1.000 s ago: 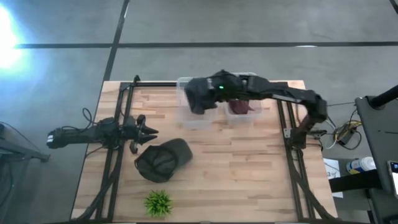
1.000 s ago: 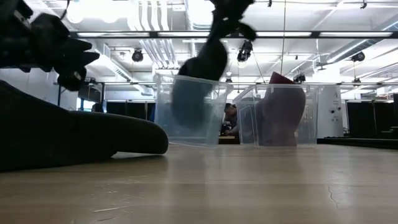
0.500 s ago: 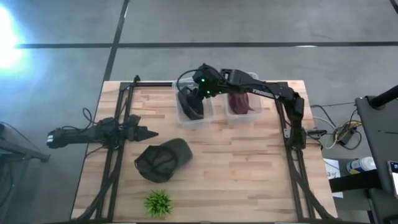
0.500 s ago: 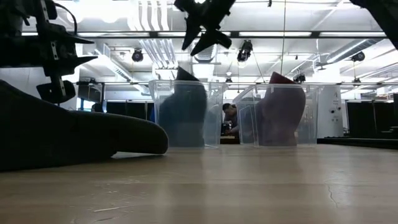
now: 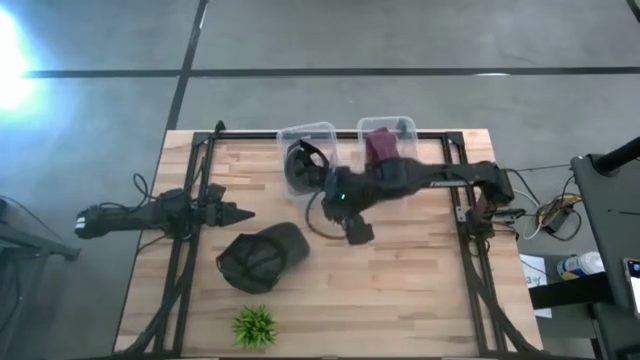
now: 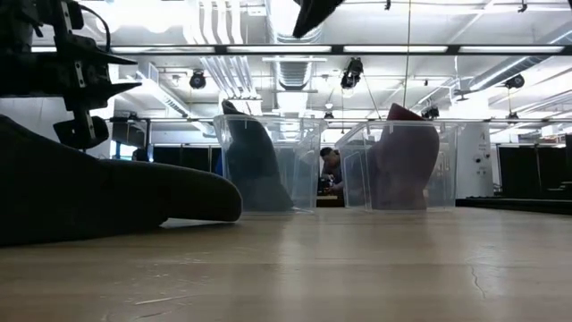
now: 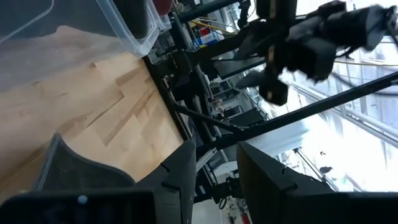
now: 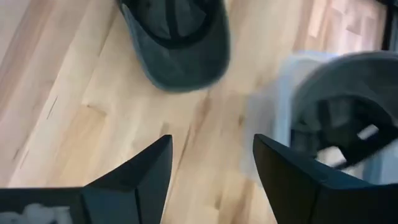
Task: Pick & Place hat
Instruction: Put the black cap into the left transparent bin
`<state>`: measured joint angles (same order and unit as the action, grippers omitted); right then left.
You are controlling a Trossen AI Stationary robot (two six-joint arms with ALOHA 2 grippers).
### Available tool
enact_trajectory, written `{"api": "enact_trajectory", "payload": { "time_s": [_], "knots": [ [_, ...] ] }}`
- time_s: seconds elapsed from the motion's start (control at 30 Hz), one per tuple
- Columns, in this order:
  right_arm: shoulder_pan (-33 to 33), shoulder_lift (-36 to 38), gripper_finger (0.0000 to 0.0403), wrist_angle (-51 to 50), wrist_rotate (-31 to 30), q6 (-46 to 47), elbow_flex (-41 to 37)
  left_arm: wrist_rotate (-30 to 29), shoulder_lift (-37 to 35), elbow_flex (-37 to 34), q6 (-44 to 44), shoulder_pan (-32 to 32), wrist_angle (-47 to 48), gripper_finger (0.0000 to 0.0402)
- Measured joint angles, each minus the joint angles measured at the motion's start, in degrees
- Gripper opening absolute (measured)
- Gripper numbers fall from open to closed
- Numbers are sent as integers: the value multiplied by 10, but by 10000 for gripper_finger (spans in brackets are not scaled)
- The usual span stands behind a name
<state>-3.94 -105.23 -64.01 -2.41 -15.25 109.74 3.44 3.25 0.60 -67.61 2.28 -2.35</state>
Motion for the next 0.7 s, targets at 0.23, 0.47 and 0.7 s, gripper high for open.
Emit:
{"api": "enact_trajectory", "payload": {
  "time_s": [0.23, 0.47, 0.7],
  "knots": [
    [-40, -13, 215, 178, 0, -15, -115, -7, 2, 0, 4, 0, 14, 110],
    [-81, -78, 214, 304, 27, -74, -155, -12, 7, 1, 7, 0, 17, 110],
    [-99, -166, 214, 333, 23, -76, -98, -12, 8, 5, 20, 0, 22, 110]
  ]
}}
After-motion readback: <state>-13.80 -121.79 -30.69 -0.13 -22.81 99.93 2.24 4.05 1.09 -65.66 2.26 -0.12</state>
